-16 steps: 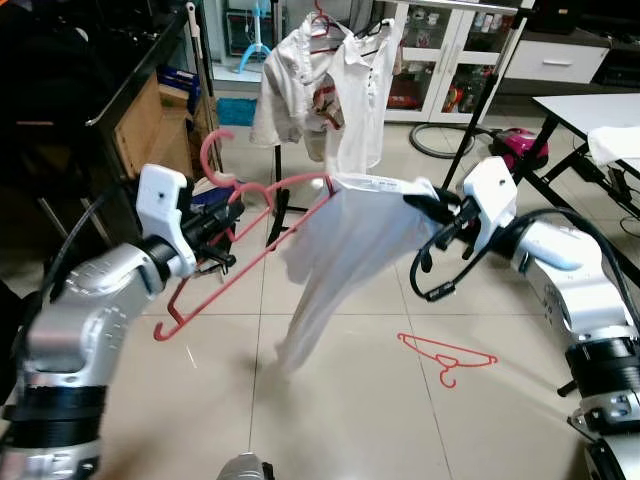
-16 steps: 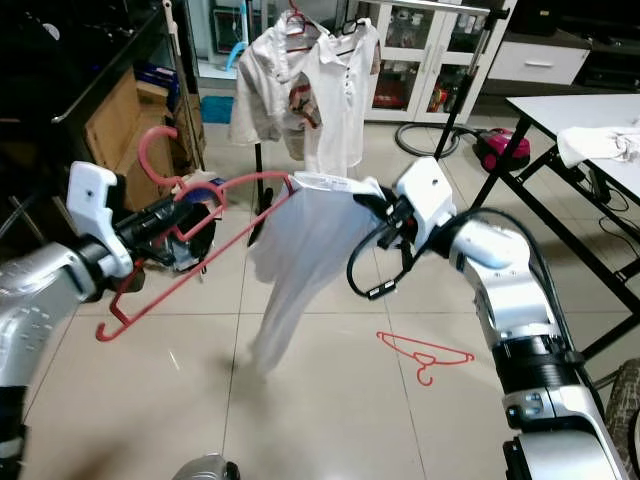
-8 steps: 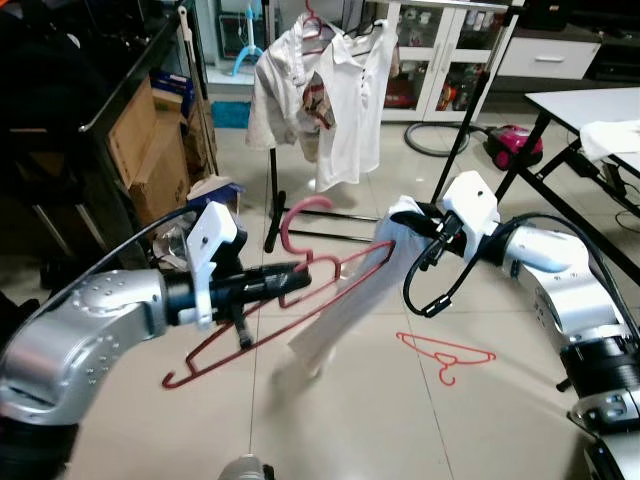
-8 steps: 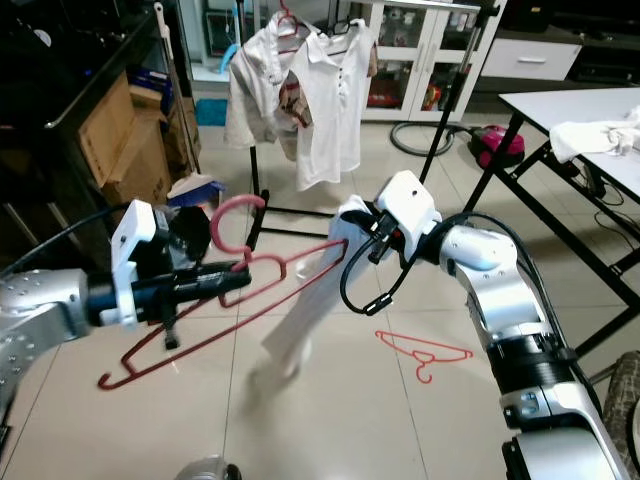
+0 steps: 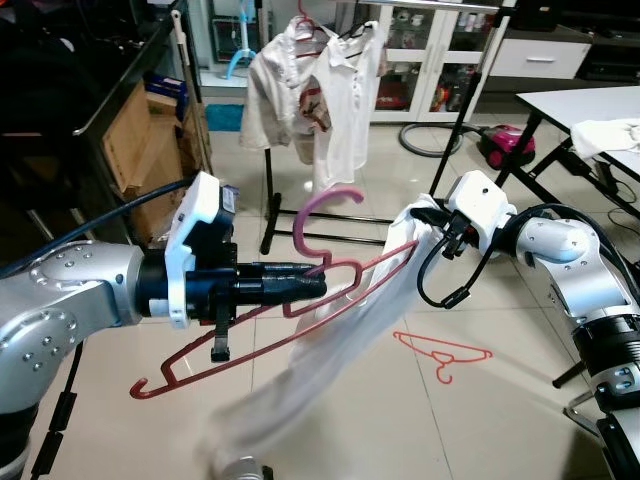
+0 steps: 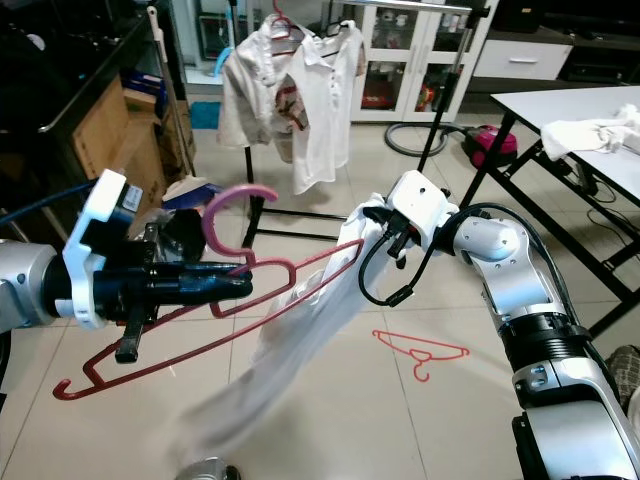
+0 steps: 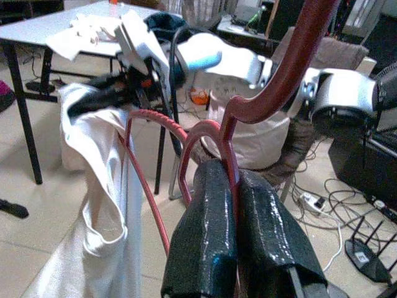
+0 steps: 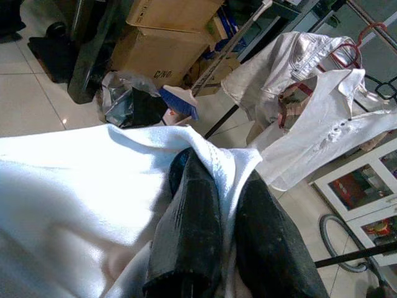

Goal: Hang hanger

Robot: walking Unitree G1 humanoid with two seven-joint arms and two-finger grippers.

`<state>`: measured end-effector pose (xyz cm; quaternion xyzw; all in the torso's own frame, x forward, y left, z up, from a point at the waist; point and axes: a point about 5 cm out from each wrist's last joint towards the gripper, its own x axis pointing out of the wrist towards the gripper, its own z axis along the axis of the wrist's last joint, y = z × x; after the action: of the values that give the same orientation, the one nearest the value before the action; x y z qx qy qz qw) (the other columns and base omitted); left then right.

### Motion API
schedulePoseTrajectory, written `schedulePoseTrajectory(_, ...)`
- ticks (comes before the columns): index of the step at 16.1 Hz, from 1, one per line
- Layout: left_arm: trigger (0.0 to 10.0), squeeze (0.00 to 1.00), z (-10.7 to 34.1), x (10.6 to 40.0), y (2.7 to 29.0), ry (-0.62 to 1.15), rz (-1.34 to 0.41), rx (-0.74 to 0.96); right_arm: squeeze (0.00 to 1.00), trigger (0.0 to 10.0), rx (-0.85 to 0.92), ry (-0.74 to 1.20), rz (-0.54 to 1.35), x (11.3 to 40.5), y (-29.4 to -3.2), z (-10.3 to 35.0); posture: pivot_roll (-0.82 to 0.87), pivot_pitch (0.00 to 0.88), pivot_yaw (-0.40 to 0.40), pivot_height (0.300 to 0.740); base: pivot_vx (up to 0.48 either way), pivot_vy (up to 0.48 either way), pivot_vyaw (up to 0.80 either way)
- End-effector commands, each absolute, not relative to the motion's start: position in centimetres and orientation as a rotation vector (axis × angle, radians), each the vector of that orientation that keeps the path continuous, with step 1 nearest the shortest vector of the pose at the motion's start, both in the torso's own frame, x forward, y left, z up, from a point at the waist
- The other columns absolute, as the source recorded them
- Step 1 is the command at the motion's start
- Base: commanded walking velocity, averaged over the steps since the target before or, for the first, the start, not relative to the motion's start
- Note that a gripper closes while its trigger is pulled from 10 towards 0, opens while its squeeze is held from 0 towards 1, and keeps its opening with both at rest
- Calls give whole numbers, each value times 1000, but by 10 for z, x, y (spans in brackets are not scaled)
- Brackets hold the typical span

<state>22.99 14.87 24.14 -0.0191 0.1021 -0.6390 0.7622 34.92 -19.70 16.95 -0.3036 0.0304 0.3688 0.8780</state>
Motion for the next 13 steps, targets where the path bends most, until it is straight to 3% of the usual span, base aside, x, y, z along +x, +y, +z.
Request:
schedulePoseTrajectory(1, 10000, 0, 267, 224, 146, 110, -1451, -50, 0, 10000, -626, 69, 725, 350, -208, 171, 40, 0, -20, 740, 0, 0, 0)
schedulePoseTrajectory(4, 10000, 0, 270, 221, 154, 135, -1411, 28, 0, 10000, -638, 106, 701, 349, -218, 161, 49, 0, -23, 740, 0, 0, 0)
schedulePoseTrajectory(7, 10000, 0, 211, 227, 160, 386, -1250, 158, 0, 10000, -619, 68, 657, 355, -215, 167, 56, 0, -21, 740, 0, 0, 0)
schedulePoseTrajectory(9, 10000, 0, 158, 275, 160, 452, -748, 0, 0, 10000, -420, -12, 545, 369, -207, 188, 57, 0, -27, 740, 0, 0, 0)
schedulePoseTrajectory(10, 10000, 0, 145, 277, 157, 492, -682, -98, 0, 10000, -359, -41, 553, 370, -201, 194, 56, 0, -30, 740, 0, 0, 0)
schedulePoseTrajectory(13, 10000, 0, 128, 267, 151, 575, -710, -127, 0, 10000, -314, -84, 570, 372, -191, 201, 60, 0, -36, 740, 0, 0, 0)
